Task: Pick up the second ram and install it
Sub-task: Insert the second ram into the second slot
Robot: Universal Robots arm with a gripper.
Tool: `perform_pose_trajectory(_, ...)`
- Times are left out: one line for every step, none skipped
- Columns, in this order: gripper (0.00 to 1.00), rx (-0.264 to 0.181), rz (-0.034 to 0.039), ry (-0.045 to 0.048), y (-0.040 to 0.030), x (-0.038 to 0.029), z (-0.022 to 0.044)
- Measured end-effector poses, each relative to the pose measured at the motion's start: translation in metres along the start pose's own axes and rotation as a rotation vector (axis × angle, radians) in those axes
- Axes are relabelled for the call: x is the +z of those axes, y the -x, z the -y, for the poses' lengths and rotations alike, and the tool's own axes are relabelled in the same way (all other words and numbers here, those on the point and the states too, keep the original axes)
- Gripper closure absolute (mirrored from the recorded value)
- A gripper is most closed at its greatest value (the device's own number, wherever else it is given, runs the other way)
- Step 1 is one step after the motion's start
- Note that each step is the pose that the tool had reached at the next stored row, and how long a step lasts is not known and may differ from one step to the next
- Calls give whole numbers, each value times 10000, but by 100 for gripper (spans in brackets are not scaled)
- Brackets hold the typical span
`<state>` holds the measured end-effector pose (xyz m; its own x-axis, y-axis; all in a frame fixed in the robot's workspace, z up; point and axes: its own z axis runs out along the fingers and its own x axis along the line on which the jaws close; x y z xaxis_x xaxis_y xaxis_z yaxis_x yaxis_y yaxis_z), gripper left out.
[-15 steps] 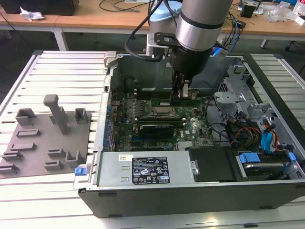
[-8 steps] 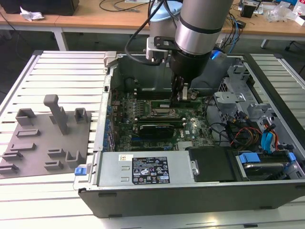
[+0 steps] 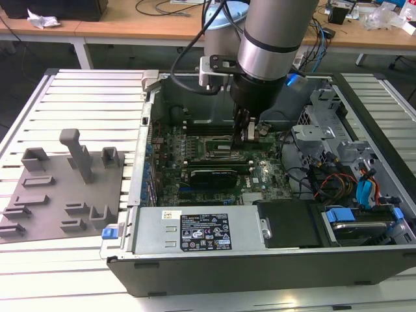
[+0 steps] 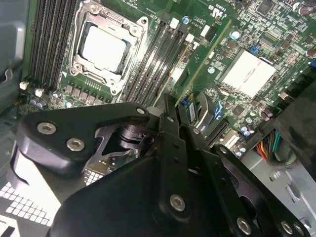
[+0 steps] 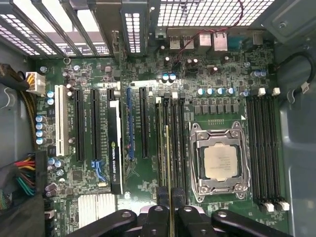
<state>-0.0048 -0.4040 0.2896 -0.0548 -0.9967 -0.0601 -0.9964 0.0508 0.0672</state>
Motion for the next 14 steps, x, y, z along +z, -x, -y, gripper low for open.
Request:
perform_pose_trajectory(86, 0, 0, 1, -3, 11, -9)
perform_pose_trajectory(86, -1, 0, 0, -5, 29, -20)
perform_pose_trajectory(86, -2, 0, 1, -6, 41, -26)
perform_pose_trajectory(86, -1, 1, 0, -8, 54, -33)
perform_pose_trajectory(86, -3, 0, 1, -10, 78, -52)
perform_pose_trajectory(86, -12, -2, 1, -7, 91, -68)
perform_pose_trajectory(86, -20, -2, 2, 0, 103, -85)
perform_pose_trajectory(86, -29, -2, 2, 17, 120, -107)
perform_pose_trajectory(86, -41, -3, 3, 39, 143, -133)
perform_pose_trajectory(86, -45, -3, 3, 53, 160, -146)
perform_pose_trajectory(86, -46, -2, 2, 61, 177, -161)
perform_pose_trajectory(86, -44, -3, 2, 74, 203, -181)
perform_pose_trajectory(86, -45, -4, 3, 85, 219, -195)
perform_pose_trajectory(86, -43, -5, 3, 98, 237, -207)
